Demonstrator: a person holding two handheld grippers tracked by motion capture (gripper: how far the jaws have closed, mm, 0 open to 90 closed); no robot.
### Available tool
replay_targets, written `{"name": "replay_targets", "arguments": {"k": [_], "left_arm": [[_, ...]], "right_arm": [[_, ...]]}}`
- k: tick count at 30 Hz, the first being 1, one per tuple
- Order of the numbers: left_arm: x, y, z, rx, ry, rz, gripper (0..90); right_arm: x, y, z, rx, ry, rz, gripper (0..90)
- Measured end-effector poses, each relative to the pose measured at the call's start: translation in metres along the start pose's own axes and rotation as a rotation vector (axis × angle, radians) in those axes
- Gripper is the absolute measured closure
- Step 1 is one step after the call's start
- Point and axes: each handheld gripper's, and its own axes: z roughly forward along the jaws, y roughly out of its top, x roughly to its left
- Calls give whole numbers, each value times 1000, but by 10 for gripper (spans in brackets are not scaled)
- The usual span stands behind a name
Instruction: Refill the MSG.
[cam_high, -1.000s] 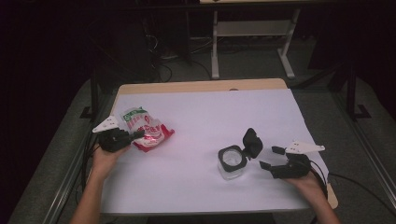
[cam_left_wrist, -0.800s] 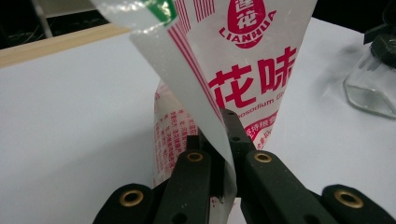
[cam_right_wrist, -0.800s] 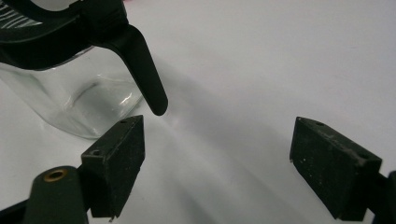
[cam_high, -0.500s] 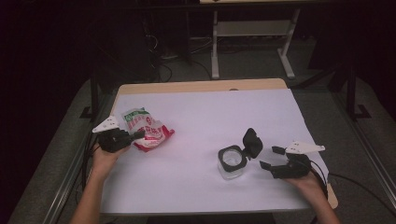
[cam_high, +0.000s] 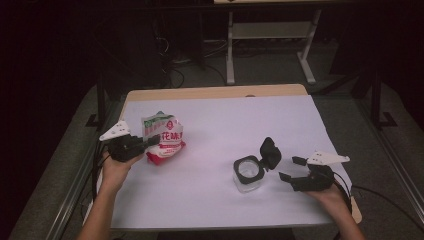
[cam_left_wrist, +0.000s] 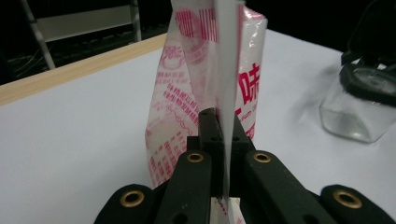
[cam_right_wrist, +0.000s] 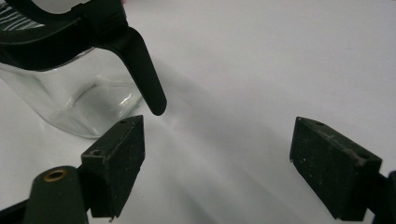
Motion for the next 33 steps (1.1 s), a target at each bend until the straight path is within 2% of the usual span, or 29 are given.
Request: {"name": "replay_targets", "arguments": {"k": [4, 9, 11, 13, 17, 19, 22, 26, 29, 31, 33], "left_arm": [[-3, 4, -4, -13, -12, -22, 900], [-12, 12, -7, -3, -13, -8, 900], [-16, 15, -7, -1, -22, -4, 900], [-18, 17, -7, -7, -37, -20, 900], [-26, 20, -7, -19, -65, -16, 900], [-29, 22, -7, -21, -74, -26, 900], [-31, 23, -6, -22, -95, -23, 900], [-36, 25, -3, -18, -108, -20, 900], [-40, 26, -2, -24, -116, -23, 900], [-42, 27, -1, -33, -129, -23, 900], [-45, 29, 0, -40, -140, -19, 900]], "right_arm": [[0, 0, 0, -1, 0, 2, 177], [4, 0, -5, -4, -3, 10, 177], [6, 2, -9, -13, -5, 5, 177], [8, 6, -11, -27, -3, 2, 178], [13, 10, -14, -21, 10, -5, 185], [17, 8, -18, -16, 18, -5, 224], [22, 3, -25, -9, 49, 12, 362], [30, -2, -35, 0, 80, 11, 607], [34, -5, -38, 10, 119, 32, 797], [38, -4, -38, 17, 138, 27, 897], [40, -3, -36, 26, 155, 17, 900]]}}
